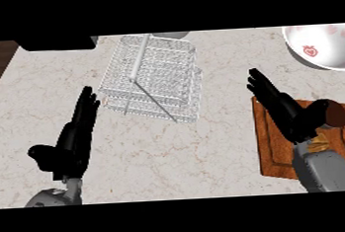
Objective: Pick the croissant from the cutting board and place it in the tiered basket
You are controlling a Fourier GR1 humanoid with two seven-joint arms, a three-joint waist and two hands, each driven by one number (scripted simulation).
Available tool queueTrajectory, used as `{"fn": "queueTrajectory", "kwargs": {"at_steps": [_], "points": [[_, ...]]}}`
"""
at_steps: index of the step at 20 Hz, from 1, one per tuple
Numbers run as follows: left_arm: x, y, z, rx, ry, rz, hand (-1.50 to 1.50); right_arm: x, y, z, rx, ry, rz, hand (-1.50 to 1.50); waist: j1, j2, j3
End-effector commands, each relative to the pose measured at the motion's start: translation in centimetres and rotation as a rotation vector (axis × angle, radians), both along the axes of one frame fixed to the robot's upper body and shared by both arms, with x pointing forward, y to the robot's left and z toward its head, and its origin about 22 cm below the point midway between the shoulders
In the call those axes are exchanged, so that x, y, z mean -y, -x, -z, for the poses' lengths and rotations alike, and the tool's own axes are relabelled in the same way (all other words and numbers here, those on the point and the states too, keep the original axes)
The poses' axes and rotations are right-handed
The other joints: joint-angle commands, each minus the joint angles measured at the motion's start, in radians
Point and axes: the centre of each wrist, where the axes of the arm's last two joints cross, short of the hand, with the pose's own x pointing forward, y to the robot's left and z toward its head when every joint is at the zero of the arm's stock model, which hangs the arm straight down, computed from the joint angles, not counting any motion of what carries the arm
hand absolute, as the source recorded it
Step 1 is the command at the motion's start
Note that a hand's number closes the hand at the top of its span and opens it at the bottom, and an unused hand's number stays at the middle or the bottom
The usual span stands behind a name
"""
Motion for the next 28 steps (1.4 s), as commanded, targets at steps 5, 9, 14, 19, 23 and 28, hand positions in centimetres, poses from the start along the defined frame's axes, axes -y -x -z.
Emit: {"fn": "queueTrajectory", "kwargs": {"at_steps": [5,9,14,19,23,28], "points": [[-4.0,3.0,5.4,-0.218,-0.123,-0.140,0.00,13.0,-0.3,-9.2,0.429,0.135,0.254,1.50,-0.050,-0.002,0.010],[-3.9,4.5,7.4,-0.302,-0.113,-0.140,0.00,19.7,2.7,-5.1,0.203,0.069,0.887,-1.50,-0.087,0.010,0.011],[-4.6,5.7,8.7,-0.293,-0.107,-0.125,0.00,23.6,8.2,-2.0,0.372,-0.057,0.898,-1.50,-0.043,-0.004,0.009],[-4.3,5.1,9.3,-0.287,-0.109,-0.124,0.00,25.3,9.5,-6.7,0.194,0.149,0.716,-1.50,-0.037,-0.005,0.007],[-5.1,3.6,8.0,-0.296,-0.121,-0.117,0.00,24.2,9.7,-8.7,-0.046,0.409,0.475,-1.50,-0.049,-0.006,0.003],[-3.9,5.3,9.2,-0.322,-0.109,-0.111,0.00,20.7,9.7,-11.4,-0.100,0.691,0.377,-1.50,-0.040,-0.009,0.004]]}}
